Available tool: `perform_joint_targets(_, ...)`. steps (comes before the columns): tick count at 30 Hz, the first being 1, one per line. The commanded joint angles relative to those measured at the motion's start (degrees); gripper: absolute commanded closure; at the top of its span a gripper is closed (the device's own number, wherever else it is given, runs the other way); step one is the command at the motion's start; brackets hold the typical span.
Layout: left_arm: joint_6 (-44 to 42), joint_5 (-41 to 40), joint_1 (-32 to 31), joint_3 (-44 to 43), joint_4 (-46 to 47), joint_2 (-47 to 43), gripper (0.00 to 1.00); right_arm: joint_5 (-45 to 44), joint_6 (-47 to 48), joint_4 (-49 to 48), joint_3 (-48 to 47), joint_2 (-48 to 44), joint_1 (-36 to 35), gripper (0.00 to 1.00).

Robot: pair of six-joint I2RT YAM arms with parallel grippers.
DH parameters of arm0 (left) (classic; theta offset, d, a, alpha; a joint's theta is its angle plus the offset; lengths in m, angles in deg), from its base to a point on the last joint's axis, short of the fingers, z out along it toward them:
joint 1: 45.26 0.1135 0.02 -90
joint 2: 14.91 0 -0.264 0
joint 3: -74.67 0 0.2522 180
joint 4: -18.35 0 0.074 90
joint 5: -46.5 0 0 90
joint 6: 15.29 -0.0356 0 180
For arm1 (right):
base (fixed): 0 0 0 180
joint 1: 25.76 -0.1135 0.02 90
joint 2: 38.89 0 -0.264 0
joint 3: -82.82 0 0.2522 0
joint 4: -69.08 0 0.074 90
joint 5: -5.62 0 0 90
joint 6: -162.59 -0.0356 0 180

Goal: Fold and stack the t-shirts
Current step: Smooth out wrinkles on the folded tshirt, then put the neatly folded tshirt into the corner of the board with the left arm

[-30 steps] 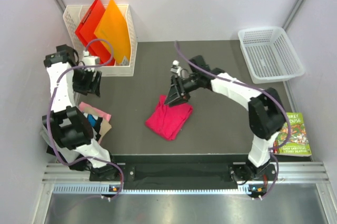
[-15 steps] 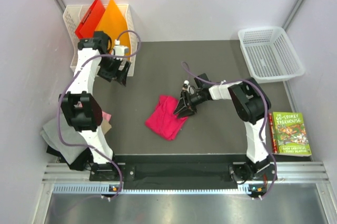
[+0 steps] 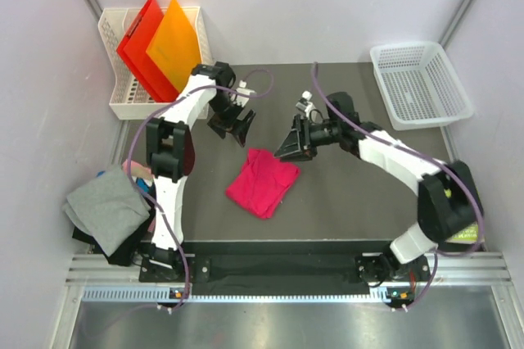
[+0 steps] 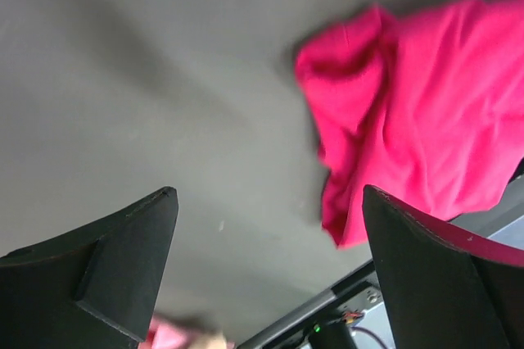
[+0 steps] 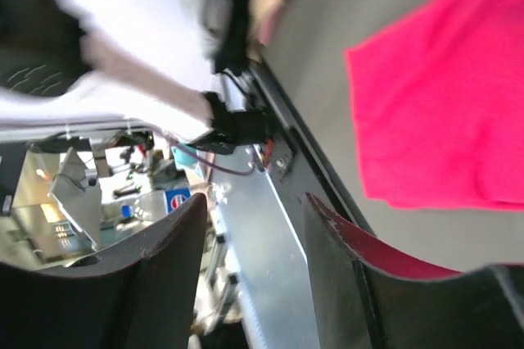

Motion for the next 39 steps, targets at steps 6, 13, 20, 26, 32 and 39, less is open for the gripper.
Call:
perform_joint_targets(6, 1.63, 11.63, -2.13, -10.73, -0.13, 12.16, 0.01, -1.90, -4.24, -7.28, 11.58, -12.44, -0.60, 0.51)
perform_joint_targets(13, 0.31, 12.24, -4.86, -9.07, 0.31, 15.59, 0.02, -2.34, -5.12, -7.10, 13.88, -15.53, -0.69, 0.52)
perform_joint_targets(20, -2.85, 14.53, -6.61, -2.47, 0.14, 15.07, 0.02, -3.04, -6.26, -10.78, 16.33, -13.42, -1.12, 0.53)
perform_joint_targets(26, -5.93, 15.41, -6.62, 2.53, -1.63, 15.94, 0.02, -3.05, -7.32, -14.92, 16.51, -7.45, -3.06, 0.55)
perform_joint_targets(32, -5.32, 15.41, -6.62, 5.62, 0.39, 16.65, 0.03, -3.31, -6.00, -14.57, 13.80, -3.14, -4.55, 0.57)
perform_joint_targets(39, -2.77, 15.32, -6.79, 5.09, 4.43, 17.08, 0.04, -2.25, -5.38, -15.01, 11.68, 1.35, -5.52, 0.59)
